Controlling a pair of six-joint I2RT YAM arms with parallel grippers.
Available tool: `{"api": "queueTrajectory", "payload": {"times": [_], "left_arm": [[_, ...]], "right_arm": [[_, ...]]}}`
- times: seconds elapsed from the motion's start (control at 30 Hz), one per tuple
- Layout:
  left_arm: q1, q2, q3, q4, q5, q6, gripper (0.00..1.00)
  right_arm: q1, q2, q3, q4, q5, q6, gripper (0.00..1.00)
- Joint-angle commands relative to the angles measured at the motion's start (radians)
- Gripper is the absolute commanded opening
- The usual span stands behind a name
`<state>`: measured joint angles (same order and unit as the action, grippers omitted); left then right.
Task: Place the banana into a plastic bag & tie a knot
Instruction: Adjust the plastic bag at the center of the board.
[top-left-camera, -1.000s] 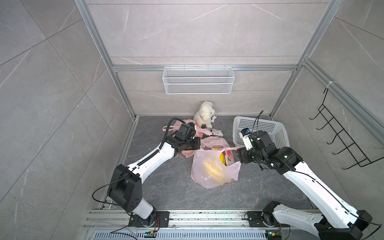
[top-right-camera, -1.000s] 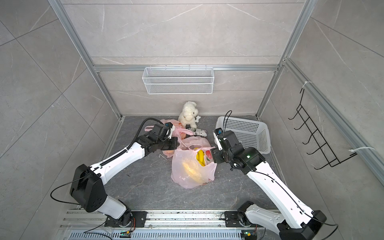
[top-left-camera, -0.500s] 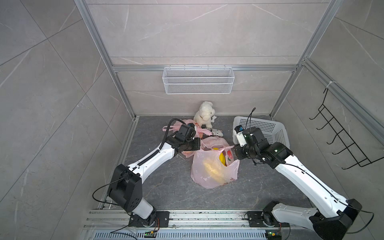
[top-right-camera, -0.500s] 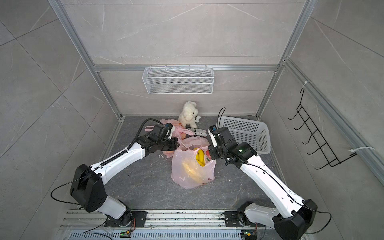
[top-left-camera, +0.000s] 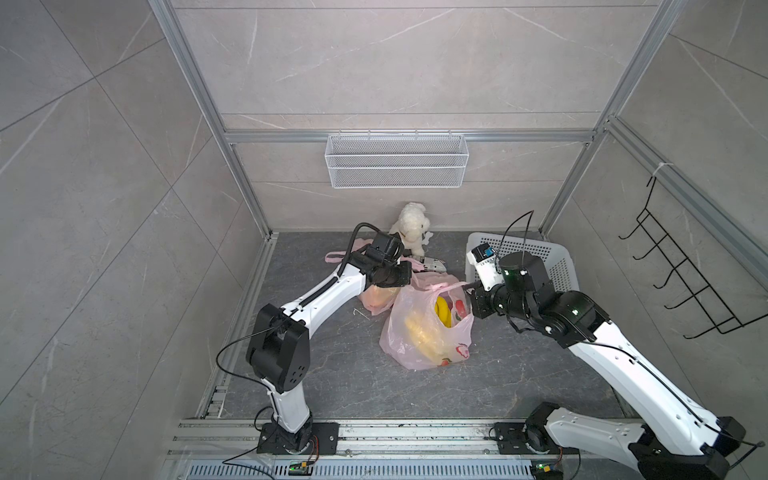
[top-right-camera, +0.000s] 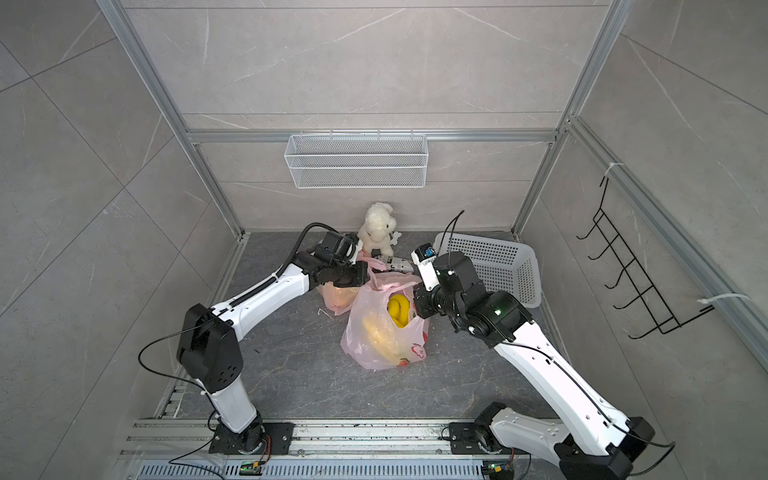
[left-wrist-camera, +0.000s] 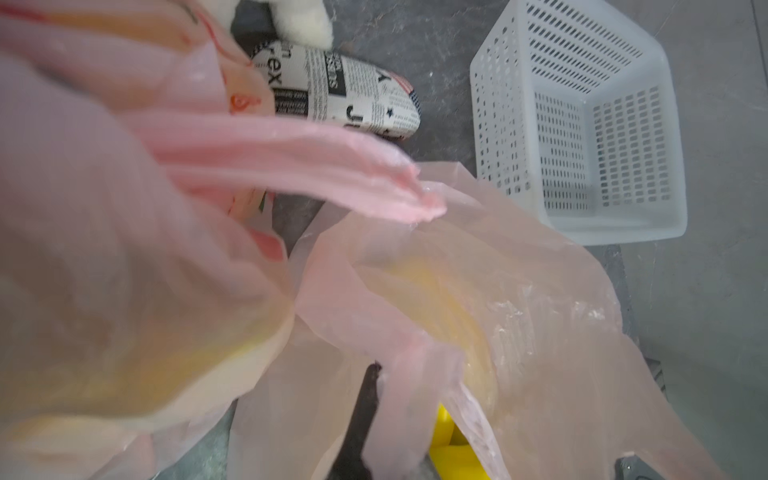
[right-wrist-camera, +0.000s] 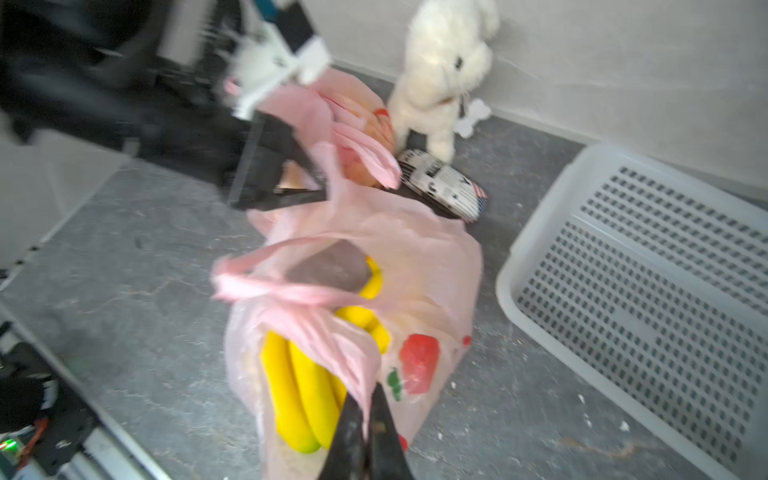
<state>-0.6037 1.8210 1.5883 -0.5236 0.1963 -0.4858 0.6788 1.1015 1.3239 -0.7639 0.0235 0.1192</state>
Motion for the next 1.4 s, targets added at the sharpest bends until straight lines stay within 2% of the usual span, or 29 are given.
{"api": "queueTrajectory", "payload": {"times": [0.0,0.07,0.1,0.2,0.27,0.43,0.53,0.6,0.7,0.83,1.03,1.17,1.37], "left_arm": [[0.009,0.074,0.143,-0.103,0.042,0.060,0.00],[0.007,0.084,0.177,-0.139,0.041,0.074,0.00],[0.008,0.062,0.161,-0.135,0.036,0.076,0.04],[0.008,-0.059,0.047,-0.119,-0.004,0.076,0.25],[0.007,-0.183,-0.056,-0.120,-0.044,0.075,0.40],[0.004,-0.528,-0.318,-0.107,-0.213,0.050,0.59],[0.004,-0.718,-0.441,-0.052,-0.281,0.050,0.63],[0.004,-0.820,-0.508,0.024,-0.280,0.065,0.65],[0.004,-0.933,-0.596,0.173,-0.212,0.095,0.67],[0.003,-1.029,-0.740,0.443,-0.041,0.120,0.68],[-0.021,-1.055,-0.876,0.720,0.113,0.168,0.70],[-0.064,-1.041,-0.897,0.797,0.166,0.238,0.71],[-0.076,-1.022,-0.919,0.883,0.213,0.255,0.73]], "right_arm": [[0.100,-0.007,0.052,0.056,-0.042,0.028,0.00],[0.163,0.004,0.058,0.087,-0.023,0.037,0.00],[0.190,0.006,0.053,0.113,-0.013,0.039,0.00],[0.245,0.040,0.067,0.139,0.029,0.040,0.00],[0.275,0.086,0.105,0.134,0.058,0.033,0.00],[0.338,0.217,0.277,0.058,0.140,-0.007,0.00],[0.367,0.283,0.379,0.014,0.164,-0.039,0.00],[0.384,0.323,0.433,-0.007,0.175,-0.059,0.00],[0.404,0.361,0.484,-0.012,0.198,-0.071,0.00],[0.408,0.374,0.485,0.025,0.218,-0.058,0.00],[0.407,0.392,0.470,0.062,0.213,-0.051,0.00],[0.407,0.400,0.471,0.073,0.197,-0.055,0.00],[0.407,0.405,0.466,0.084,0.209,-0.066,0.00]]}}
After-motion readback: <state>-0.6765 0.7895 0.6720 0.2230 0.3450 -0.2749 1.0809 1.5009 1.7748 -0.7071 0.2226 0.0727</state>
